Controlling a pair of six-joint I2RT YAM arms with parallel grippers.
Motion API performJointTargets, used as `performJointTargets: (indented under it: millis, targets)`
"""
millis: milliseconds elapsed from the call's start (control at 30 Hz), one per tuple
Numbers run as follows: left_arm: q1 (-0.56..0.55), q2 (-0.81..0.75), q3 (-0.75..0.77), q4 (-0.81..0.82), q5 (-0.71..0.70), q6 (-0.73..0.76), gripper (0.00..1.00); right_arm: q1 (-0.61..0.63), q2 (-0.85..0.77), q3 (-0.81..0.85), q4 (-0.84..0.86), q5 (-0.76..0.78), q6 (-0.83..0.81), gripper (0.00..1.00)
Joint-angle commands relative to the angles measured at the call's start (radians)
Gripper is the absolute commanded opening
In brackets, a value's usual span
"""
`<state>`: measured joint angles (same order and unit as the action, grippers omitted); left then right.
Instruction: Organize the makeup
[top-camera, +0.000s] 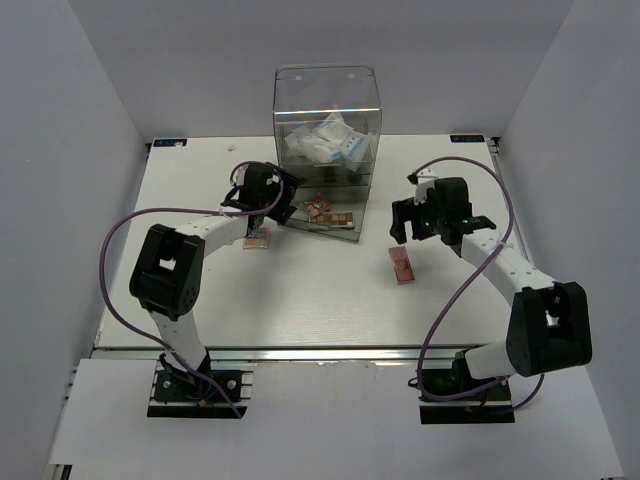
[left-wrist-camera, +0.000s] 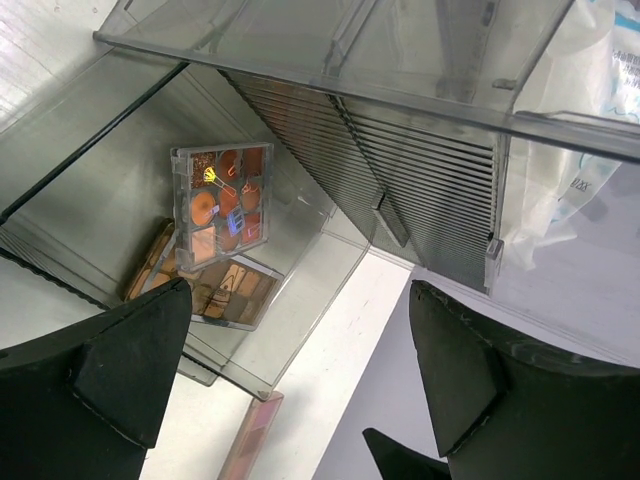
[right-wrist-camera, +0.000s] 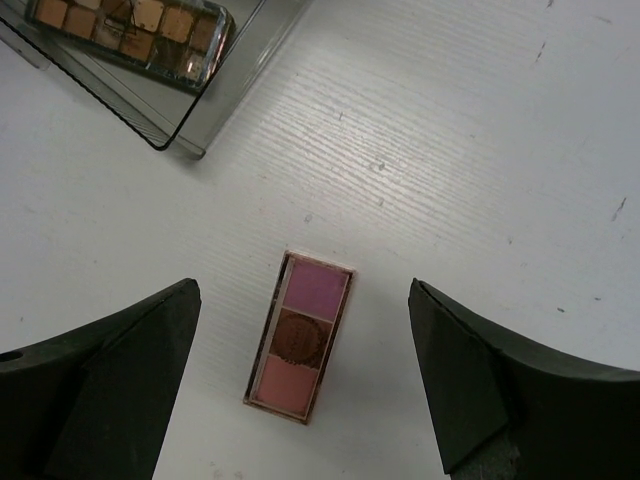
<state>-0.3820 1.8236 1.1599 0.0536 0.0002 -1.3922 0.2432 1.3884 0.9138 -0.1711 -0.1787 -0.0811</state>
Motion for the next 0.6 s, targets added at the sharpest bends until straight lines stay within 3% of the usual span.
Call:
performJointTargets:
  millis: [0, 333, 567]
  targets:
    - [-0.005, -0.067, 0.03, 0.006, -0.006, 0.041, 0.98, -0.002, 0.027, 0.056, -0.056, -0.002, 0.03, 0.89]
    - [-0.005, -0.349, -0.071, -0.199, -0.132, 0.347, 0.98, 0.024, 0.173, 0.114, -0.191, 0.091, 0.106, 0.89]
    - [0.022, -0.546, -0.264, -0.279, -0.201, 0.391, 0.98, 0.083, 0.222, 0.112, -0.212, 0.133, 0.121, 0.89]
